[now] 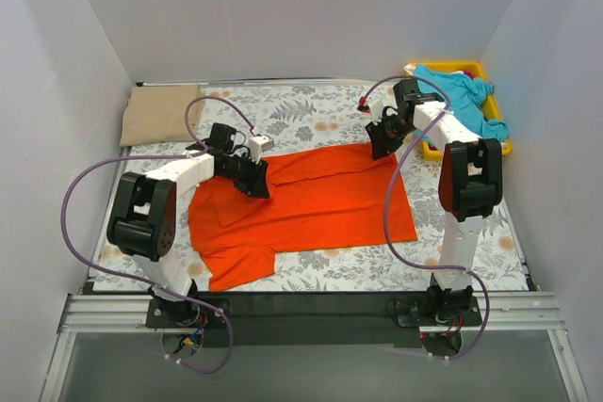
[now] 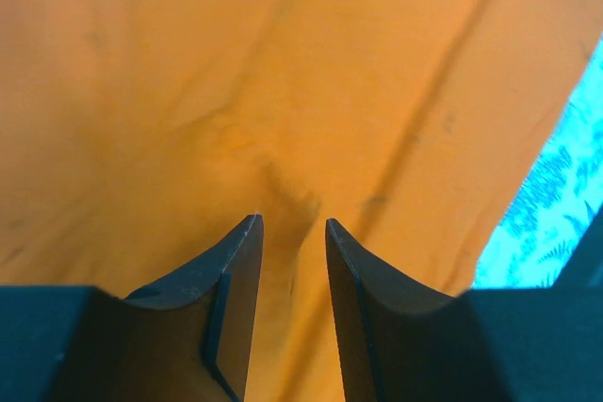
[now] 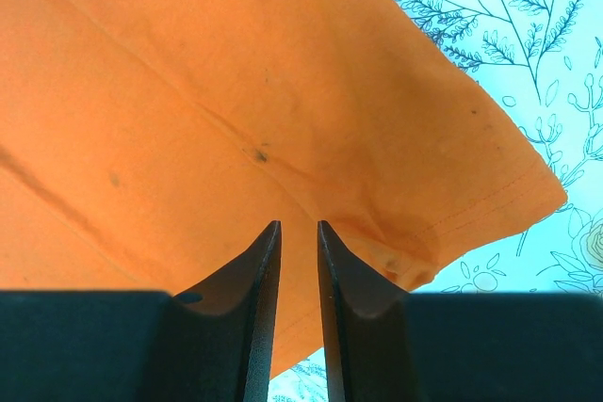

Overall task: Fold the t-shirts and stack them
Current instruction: Fold the tshirt

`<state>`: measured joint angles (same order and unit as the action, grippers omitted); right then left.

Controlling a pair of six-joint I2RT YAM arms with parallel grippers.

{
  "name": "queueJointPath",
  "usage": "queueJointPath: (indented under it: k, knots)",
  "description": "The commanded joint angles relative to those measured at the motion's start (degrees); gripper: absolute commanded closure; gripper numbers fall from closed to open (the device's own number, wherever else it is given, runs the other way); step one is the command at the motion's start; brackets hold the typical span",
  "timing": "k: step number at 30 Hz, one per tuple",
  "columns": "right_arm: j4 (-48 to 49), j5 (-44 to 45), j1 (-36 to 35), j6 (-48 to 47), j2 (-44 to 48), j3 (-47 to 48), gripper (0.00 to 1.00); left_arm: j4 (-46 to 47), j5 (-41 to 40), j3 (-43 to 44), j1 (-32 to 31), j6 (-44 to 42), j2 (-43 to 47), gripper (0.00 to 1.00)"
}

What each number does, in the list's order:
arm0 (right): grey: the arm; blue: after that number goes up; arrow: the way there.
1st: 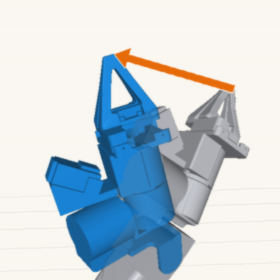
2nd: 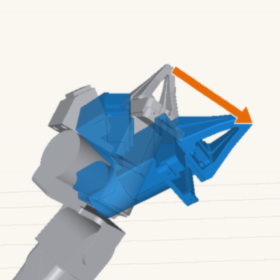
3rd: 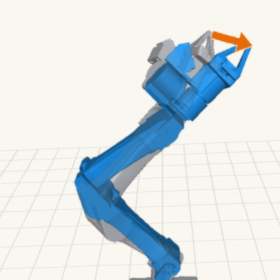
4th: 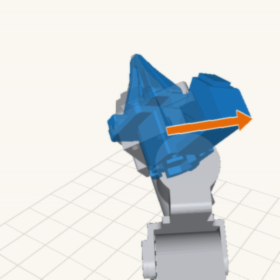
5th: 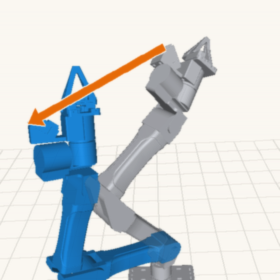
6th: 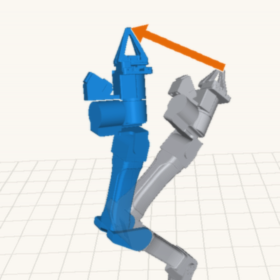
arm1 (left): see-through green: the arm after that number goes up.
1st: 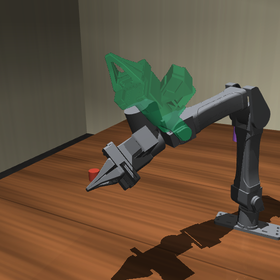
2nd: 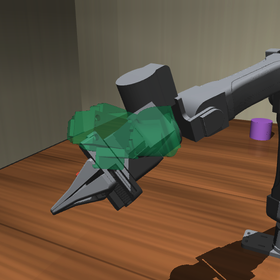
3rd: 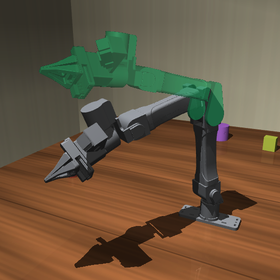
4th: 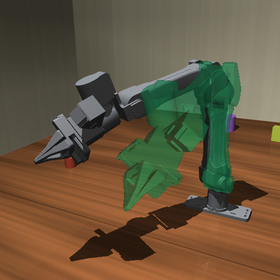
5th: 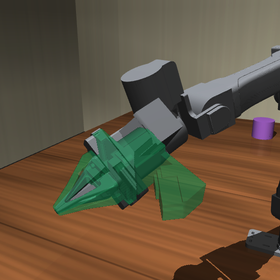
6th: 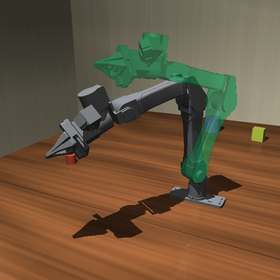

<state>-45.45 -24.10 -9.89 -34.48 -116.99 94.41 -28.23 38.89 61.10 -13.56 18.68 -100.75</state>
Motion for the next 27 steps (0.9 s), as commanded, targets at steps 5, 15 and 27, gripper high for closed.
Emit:
queueJointPath:
  k: [5, 15, 27]
  knots:
    - [-0.78, -0.16, 0.05, 0.11, -0.52, 2.7, 0.75, -3.06, -3.11, -4.32, -2.7, -6.46, 11.09, 0.68]
    - [0.54, 4.84, 0.13, 5.47, -7.46, 8.5, 0.81, 7.05, -21.39, -2.92, 7.32, 8.48, 7.88, 0.68]
    - [4.93, 14.34, 0.13, 9.17, -14.66, 10.34, 0.79, 9.86, -27.91, 12.69, 12.68, 12.52, -14.81, 0.75]
